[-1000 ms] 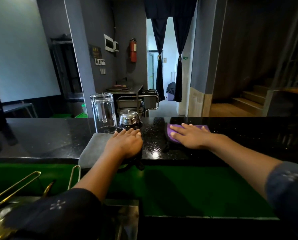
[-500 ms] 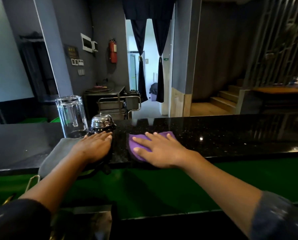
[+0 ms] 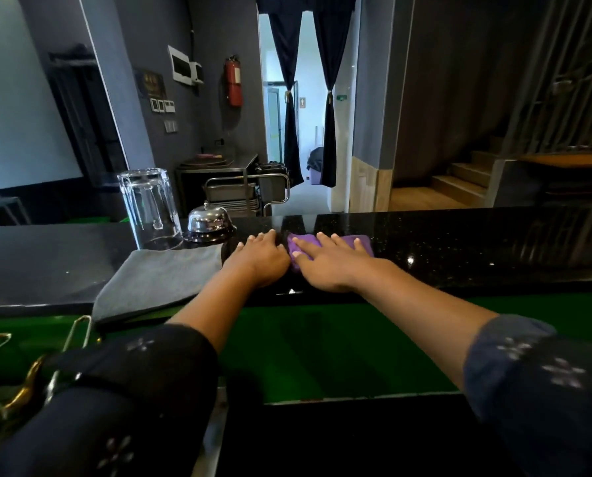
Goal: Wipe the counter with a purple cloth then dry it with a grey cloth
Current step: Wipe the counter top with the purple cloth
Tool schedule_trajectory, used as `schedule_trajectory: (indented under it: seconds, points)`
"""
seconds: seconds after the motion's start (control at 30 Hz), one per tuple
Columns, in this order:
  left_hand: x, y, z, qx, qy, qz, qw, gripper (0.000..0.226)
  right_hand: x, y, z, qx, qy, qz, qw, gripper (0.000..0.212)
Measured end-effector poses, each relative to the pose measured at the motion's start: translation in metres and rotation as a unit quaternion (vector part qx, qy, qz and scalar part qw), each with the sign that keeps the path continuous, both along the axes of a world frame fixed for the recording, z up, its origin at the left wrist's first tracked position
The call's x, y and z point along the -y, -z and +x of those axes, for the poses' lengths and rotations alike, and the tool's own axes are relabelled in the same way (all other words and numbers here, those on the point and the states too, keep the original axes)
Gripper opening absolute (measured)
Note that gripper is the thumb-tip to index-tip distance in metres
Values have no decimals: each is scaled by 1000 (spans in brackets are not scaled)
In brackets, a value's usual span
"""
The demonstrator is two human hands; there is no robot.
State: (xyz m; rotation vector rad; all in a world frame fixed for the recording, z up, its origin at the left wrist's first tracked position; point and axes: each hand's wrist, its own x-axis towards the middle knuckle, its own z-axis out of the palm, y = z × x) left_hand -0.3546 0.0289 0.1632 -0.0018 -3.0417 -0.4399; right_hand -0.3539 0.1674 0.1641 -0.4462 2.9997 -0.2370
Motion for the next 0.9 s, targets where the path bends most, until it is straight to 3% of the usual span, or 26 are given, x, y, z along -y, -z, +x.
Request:
schedule_trajectory:
  seconds: [0.4, 0.5, 0.73, 0.9]
  points:
    - [2, 14, -14, 16, -13, -29, 999, 79, 24, -4, -108, 15, 1, 23, 1000, 63]
    - [3, 14, -10, 22, -11, -41, 999, 81, -4, -4, -119, -2, 3, 22, 1000, 62]
    - [0, 12, -8, 24, -19, -66, 997, 80, -130, -4, -131, 19, 197, 30, 980, 60]
    - [-3, 8, -5, 17, -27, -61, 998, 79, -113, -6, -95, 4, 162, 24, 987, 60]
